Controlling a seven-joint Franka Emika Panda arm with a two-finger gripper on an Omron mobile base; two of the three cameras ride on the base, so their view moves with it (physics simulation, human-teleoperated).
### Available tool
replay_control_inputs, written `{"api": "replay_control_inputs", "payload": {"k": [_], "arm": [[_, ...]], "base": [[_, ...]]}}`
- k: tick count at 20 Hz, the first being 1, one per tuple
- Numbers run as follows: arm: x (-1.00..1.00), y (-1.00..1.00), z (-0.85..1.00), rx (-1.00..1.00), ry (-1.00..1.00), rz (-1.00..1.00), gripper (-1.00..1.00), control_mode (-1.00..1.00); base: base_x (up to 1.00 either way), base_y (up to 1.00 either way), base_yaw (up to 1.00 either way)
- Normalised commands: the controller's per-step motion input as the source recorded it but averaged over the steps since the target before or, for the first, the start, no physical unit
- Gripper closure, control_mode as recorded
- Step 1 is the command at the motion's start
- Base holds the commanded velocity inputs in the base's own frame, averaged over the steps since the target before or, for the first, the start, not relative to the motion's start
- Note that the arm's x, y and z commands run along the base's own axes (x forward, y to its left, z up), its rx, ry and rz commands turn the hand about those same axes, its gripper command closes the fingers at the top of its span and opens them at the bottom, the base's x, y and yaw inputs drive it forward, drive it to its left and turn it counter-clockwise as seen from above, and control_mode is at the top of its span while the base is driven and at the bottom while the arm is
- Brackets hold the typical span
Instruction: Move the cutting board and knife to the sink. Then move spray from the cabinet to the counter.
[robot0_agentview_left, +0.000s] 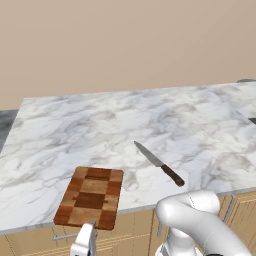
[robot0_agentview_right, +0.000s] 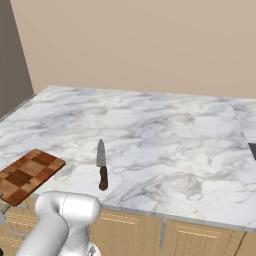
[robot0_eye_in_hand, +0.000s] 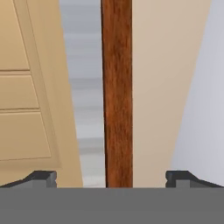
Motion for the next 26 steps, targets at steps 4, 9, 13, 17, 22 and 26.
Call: {"api": "replay_control_inputs", "payload": {"k": [4,9,13,17,22,26], "arm": [[0.03,-0.12,0.01,0.00,0.00,0.00,-1.00,-1.00],[0.06,-0.08,0.00,0.00,0.00,0.00,-1.00,-1.00],[0.09,-0.10,0.00,0.00,0.00,0.00,-1.00,-1.00],[0.06,-0.11,0.00,0.00,0.01,0.00,-1.00,-1.00],[0.05,-0.11,0.00,0.00,0.02,0.00,-1.00,-1.00],[0.02,-0.08,0.00,0.00,0.01,0.00,-1.00,-1.00]], "base": [[0.00,0.00,0.00],[0.00,0.00,0.00],[0.00,0.00,0.00],[0.00,0.00,0.00],[0.00,0.00,0.00],[0.00,0.00,0.00]]}}
